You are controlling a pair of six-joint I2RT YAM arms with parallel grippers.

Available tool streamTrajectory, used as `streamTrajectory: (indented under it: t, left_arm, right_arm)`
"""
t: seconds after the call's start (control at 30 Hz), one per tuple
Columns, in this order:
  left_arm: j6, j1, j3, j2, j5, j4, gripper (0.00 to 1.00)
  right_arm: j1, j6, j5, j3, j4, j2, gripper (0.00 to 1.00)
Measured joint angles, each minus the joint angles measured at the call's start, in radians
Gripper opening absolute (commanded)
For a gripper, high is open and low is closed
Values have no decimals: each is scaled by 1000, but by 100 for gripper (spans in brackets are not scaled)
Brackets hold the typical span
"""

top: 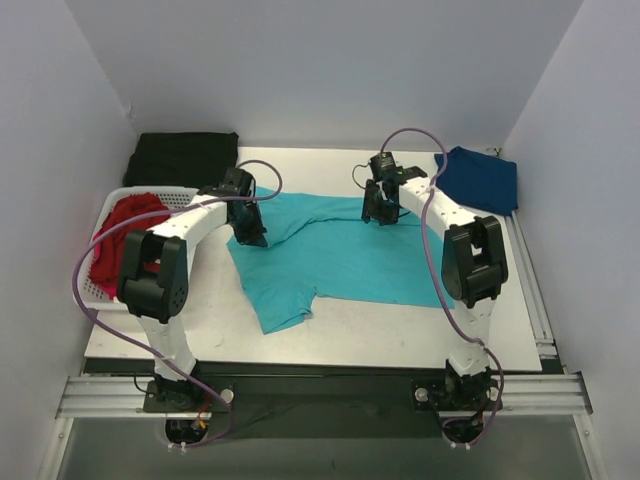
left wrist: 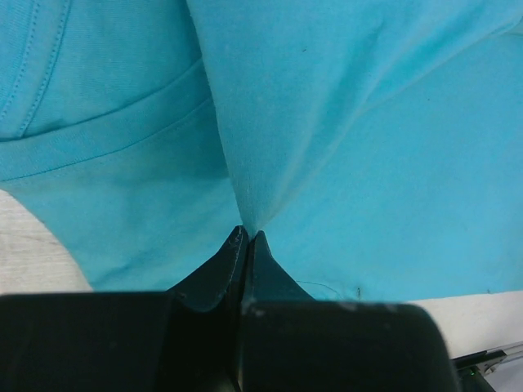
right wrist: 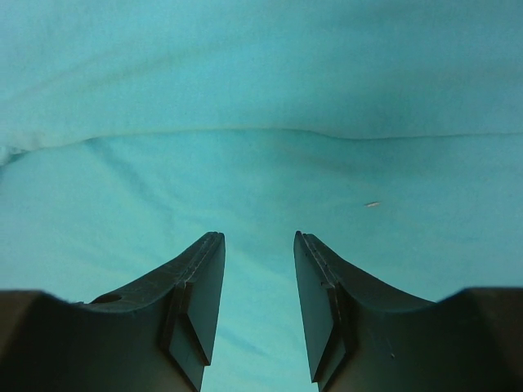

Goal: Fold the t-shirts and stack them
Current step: Fold the flattened tshirt in 1/3 of the way

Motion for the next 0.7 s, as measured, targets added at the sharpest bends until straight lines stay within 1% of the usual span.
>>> streamTrajectory:
  t: [0.2,0.33,0.53,0.7]
  left_arm:
    - [-10,-1,40,15,10,0,0]
    - [-16,-1,145,23,24,-6,0]
    - [-19,-1,300,23,49,-7,0]
    - [-10,-10,375,23,62,-24,0]
  right_arm:
    - [14,0,-32,0,0,0,40]
    - [46,-3,-55,5,-2,1,41]
    - [112,-21,-98,63,-6,17,41]
    - [147,-26,-121,100,-2,29,41]
